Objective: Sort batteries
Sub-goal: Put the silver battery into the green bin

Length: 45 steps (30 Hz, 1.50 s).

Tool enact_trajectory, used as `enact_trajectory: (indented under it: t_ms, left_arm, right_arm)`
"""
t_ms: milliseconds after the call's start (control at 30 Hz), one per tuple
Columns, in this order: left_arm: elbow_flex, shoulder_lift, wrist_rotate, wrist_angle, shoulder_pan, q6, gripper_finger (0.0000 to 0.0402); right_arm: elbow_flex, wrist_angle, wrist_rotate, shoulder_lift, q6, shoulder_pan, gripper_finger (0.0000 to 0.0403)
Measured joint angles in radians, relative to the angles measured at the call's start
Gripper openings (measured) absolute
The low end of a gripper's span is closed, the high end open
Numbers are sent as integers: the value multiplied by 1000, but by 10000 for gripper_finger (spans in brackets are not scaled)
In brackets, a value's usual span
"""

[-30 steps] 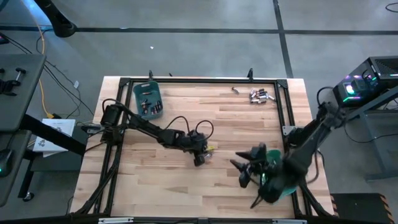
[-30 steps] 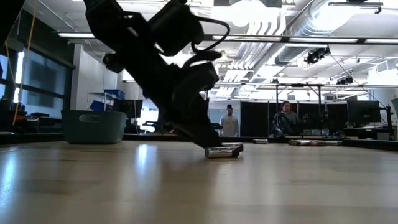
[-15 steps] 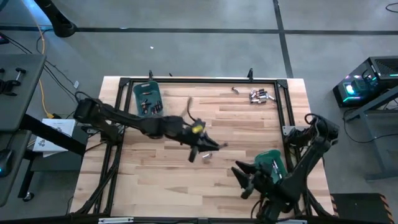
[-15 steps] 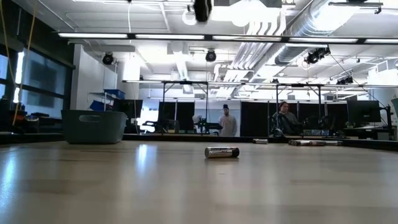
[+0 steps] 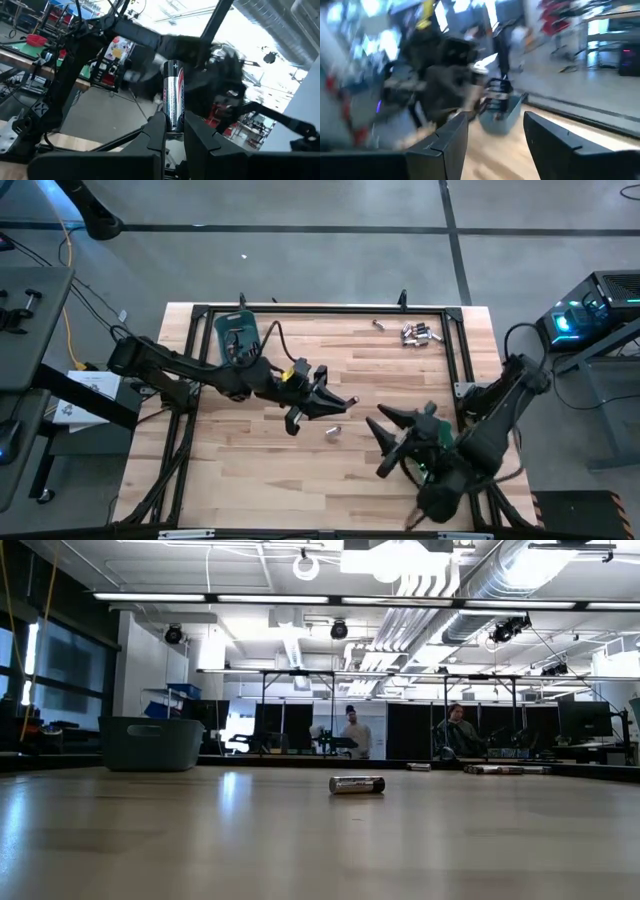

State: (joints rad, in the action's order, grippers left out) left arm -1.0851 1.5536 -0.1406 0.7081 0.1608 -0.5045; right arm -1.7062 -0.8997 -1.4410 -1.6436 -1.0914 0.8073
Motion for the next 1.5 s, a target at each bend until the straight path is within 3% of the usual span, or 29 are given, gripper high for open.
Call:
enact_trajectory:
  t_ms: [133, 267, 600, 833, 967, 1200, 1267, 1500]
  left_arm:
    - [0, 0, 0, 6, 0, 0, 29]
    - [0, 0, 0, 30, 0, 9, 30]
    - [1, 0, 0, 57, 0, 11, 30]
    - [1, 0, 2, 53, 3, 18, 30]
    - [1, 0, 2, 53, 3, 18, 30]
    - [1, 0, 15, 51, 3, 37, 30]
    - [1, 0, 20, 52, 3, 37, 32]
    - [0, 0, 42, 21, 2, 25, 95]
  right_arm:
    - [-108, 9, 188, 2, 243, -46, 183]
    - [-127, 29, 267, 2, 310, -93, 183]
    - [-78, 315, 273, 0, 421, -132, 159]
    - [-78, 322, 246, 3, 311, -173, 136]
    - [-78, 328, 283, 3, 307, -199, 122]
    - [-80, 327, 320, 3, 306, -206, 38]
    - [-81, 325, 328, 10, 320, -200, 34]
    - [-81, 249, 460, 89, 273, -193, 34]
